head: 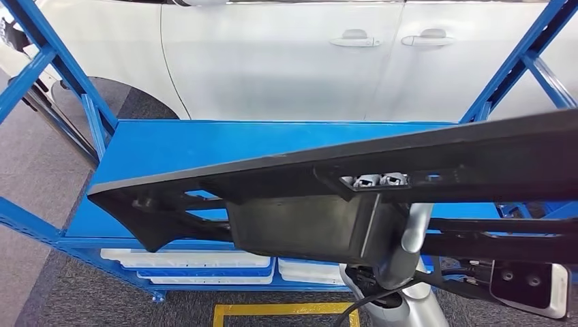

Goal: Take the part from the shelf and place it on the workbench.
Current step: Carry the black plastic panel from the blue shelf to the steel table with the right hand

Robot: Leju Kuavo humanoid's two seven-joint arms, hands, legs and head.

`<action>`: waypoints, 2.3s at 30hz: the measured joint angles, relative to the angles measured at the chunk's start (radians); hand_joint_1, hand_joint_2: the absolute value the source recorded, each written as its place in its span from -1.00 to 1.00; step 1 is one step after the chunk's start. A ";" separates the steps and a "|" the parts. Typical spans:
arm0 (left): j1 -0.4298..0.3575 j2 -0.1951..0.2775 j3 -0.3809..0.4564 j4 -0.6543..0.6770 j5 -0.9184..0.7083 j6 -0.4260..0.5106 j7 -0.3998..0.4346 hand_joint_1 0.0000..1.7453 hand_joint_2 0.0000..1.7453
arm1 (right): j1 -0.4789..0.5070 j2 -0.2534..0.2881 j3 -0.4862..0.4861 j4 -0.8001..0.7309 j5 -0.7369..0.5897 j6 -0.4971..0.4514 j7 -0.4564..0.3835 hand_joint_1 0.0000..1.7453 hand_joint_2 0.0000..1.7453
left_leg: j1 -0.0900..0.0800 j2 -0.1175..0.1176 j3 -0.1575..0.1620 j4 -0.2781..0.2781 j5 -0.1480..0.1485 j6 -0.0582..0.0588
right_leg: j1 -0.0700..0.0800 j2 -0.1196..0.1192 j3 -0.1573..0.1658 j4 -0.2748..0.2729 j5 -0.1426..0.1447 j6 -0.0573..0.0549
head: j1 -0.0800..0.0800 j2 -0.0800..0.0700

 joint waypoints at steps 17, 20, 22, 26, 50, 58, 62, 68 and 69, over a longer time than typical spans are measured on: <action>0.001 -0.003 0.000 0.000 -0.026 0.006 0.022 -1.00 1.00 | -0.005 -0.037 0.039 0.018 -0.037 -0.066 0.015 1.00 1.00 | 0.002 -0.004 0.081 0.136 -0.115 -0.039 | 0.015 -0.007 -0.015 -0.195 0.161 -0.050 | 0.000 0.000; -0.002 -0.004 -0.001 0.000 -0.035 0.005 0.028 -1.00 1.00 | -0.001 -0.044 0.039 0.016 -0.024 -0.053 0.013 1.00 1.00 | -0.010 -0.005 0.179 -0.012 -0.140 -0.022 | 0.014 -0.010 -0.024 -0.198 0.184 -0.033 | 0.000 0.000; 0.000 -0.006 -0.002 0.000 -0.038 0.005 0.030 -1.00 1.00 | 0.001 -0.050 0.038 0.013 -0.015 -0.047 0.012 1.00 1.00 | -0.011 -0.002 0.172 -0.027 -0.122 -0.012 | 0.011 -0.009 -0.027 -0.202 0.194 -0.020 | 0.000 0.000; -0.001 -0.011 -0.003 0.000 -0.037 0.006 0.030 -1.00 1.00 | 0.001 -0.066 0.031 0.010 -0.011 -0.040 0.011 1.00 1.00 | -0.005 0.007 0.127 -0.041 -0.071 0.008 | 0.009 -0.005 -0.082 -0.039 0.039 -0.006 | 0.000 0.000; 0.000 -0.019 0.005 0.000 -0.030 0.025 0.015 -1.00 1.00 | -0.214 -0.218 0.084 0.151 -0.182 -0.133 0.002 1.00 1.00 | -0.015 0.002 0.174 -0.005 -0.138 -0.013 | 0.019 -0.011 -0.039 -0.202 0.203 -0.043 | 0.000 0.000; 0.004 -0.020 0.006 0.000 -0.029 0.026 0.008 -1.00 1.00 | -0.240 -0.287 0.123 0.148 -0.218 -0.219 0.001 1.00 1.00 | -0.011 0.011 0.100 -0.041 -0.048 0.010 | 0.008 -0.006 -0.114 0.046 0.017 -0.004 | 0.001 0.000; 0.005 -0.024 0.012 0.000 -0.022 0.037 0.014 -1.00 1.00 | -0.240 -0.325 0.137 0.148 -0.249 -0.224 0.001 1.00 1.00 | -0.006 0.012 0.030 -0.017 -0.015 -0.004 | -0.005 -0.007 -0.015 -0.003 0.100 0.010 | 0.000 0.000; 0.007 -0.025 0.021 0.000 -0.014 0.049 0.029 -1.00 1.00 | -0.240 -0.359 0.154 0.149 -0.290 -0.224 0.000 1.00 1.00 | -0.006 0.011 -0.011 0.025 0.003 -0.039 | -0.002 -0.004 0.100 -0.188 0.057 -0.033 | 0.000 0.000; 0.007 -0.025 0.022 0.000 -0.013 0.053 0.033 -1.00 1.00 | -0.240 -0.364 0.156 0.150 -0.299 -0.222 0.000 1.00 1.00 | -0.003 0.011 -0.019 0.042 -0.015 -0.044 | -0.002 -0.004 0.095 -0.189 0.065 -0.042 | 0.000 0.000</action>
